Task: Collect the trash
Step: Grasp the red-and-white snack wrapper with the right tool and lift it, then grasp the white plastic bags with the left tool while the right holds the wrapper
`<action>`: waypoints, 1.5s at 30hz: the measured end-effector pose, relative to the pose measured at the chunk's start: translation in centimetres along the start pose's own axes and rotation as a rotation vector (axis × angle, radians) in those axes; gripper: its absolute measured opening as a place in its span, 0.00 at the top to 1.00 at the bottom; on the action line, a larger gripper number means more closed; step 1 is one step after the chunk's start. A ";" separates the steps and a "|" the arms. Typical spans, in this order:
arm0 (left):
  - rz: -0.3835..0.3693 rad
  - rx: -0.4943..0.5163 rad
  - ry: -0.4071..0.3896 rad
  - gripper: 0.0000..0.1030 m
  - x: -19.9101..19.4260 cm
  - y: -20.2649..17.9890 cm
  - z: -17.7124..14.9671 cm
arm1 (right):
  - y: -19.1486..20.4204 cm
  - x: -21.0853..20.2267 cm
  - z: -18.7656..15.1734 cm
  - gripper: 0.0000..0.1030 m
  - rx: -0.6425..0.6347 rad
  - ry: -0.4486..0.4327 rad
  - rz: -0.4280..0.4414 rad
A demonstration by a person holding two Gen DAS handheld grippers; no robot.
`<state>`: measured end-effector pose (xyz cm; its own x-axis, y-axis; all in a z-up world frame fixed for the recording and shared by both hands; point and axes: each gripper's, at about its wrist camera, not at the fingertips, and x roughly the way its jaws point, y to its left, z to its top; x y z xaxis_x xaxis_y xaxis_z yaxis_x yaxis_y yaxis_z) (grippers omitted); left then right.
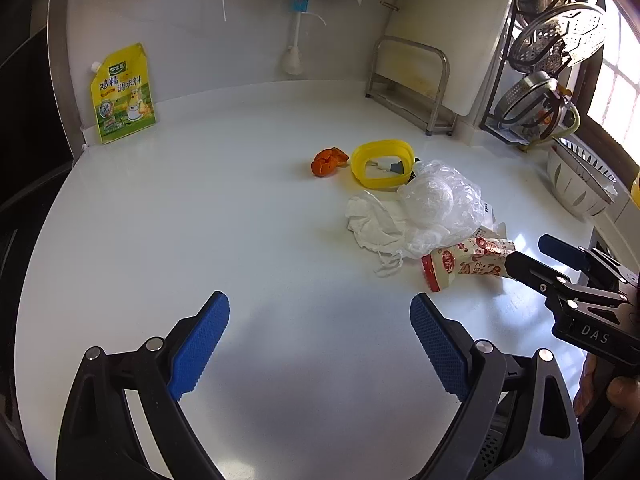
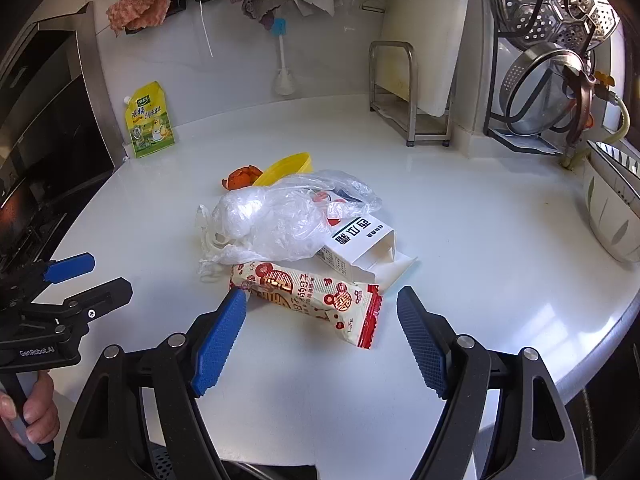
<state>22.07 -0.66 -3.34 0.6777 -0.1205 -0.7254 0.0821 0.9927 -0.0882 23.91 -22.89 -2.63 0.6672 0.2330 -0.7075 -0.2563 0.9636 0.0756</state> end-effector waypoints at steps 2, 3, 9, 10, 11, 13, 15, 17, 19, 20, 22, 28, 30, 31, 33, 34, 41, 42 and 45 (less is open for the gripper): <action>0.001 -0.001 0.006 0.13 0.2 0.0 0.0 | 0.1 0.7 0.3 0.28 -0.020 0.016 0.011; 0.002 -0.001 0.008 0.13 0.3 0.0 0.0 | 0.3 1.0 0.3 0.28 -0.032 0.021 0.013; 0.010 0.002 0.009 0.13 0.4 -0.1 0.1 | 1.3 2.2 0.7 0.28 -0.109 0.038 -0.004; 0.012 0.002 0.009 0.13 0.4 -0.1 0.1 | 1.4 2.3 0.7 0.28 -0.116 0.039 -0.004; 0.015 0.002 0.009 0.13 0.4 -0.1 0.1 | 1.5 2.5 0.7 0.28 -0.122 0.042 -0.003; 0.018 0.001 0.010 0.13 0.4 -0.1 0.1 | 1.6 2.8 0.6 0.28 -0.133 0.046 -0.008; 0.017 0.000 0.011 0.13 0.4 -0.1 0.2 | 1.6 3.1 0.5 0.41 -0.140 0.061 -0.005; 0.021 0.001 0.008 0.13 0.4 -0.1 0.2 | 1.8 3.4 0.2 0.51 -0.147 0.081 0.000; 0.026 0.001 0.007 0.13 0.3 -0.1 0.2 | 1.9 3.4 -0.1 0.58 -0.157 0.089 0.005; 0.027 0.001 0.006 0.13 0.3 -0.1 0.2 | 2.1 3.4 -0.2 0.62 -0.161 0.089 0.008; 0.029 -0.002 0.004 0.13 0.2 -0.1 0.3 | 2.4 3.2 -0.4 0.69 -0.170 0.087 0.017; 0.026 -0.003 -0.004 0.13 -0.1 -0.3 0.5 | 2.1 1.4 -1.5 0.79 -0.133 0.059 0.050; 0.025 -0.003 -0.009 0.13 -0.3 -0.5 0.5 | 1.7 0.5 -1.9 0.79 -0.104 0.039 0.067; 0.025 -0.003 -0.010 0.13 -0.4 -0.5 0.6 | 1.5 0.0 -2.1 0.79 -0.088 0.028 0.075; 0.025 -0.001 -0.011 0.13 -0.4 -0.7 0.6 | 0.9 -1.1 -2.3 0.79 -0.052 0.000 0.096; 0.027 0.002 -0.012 0.13 -0.5 -0.8 0.6 | 0.5 -1.7 -2.4 0.79 -0.032 -0.015 0.106; 0.002 -0.008 -0.005 0.13 -0.3 -1.6 1.0 | -2.6 -5.2 -3.1 0.79 0.103 -0.107 0.111; 0.000 -0.009 -0.003 0.13 -0.1 -1.8 1.1 | -3.1 -5.7 -3.2 0.79 0.119 -0.121 0.106; -0.005 -0.013 -0.006 0.13 0.2 -2.6 1.6 | -4.3 -6.6 -3.5 0.79 0.165 -0.151 0.092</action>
<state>23.16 -3.22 -2.19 0.6818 -0.1251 -0.7207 0.0756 0.9920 -0.1008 18.12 -29.03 -0.73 0.7465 0.3253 -0.5804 -0.2109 0.9430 0.2573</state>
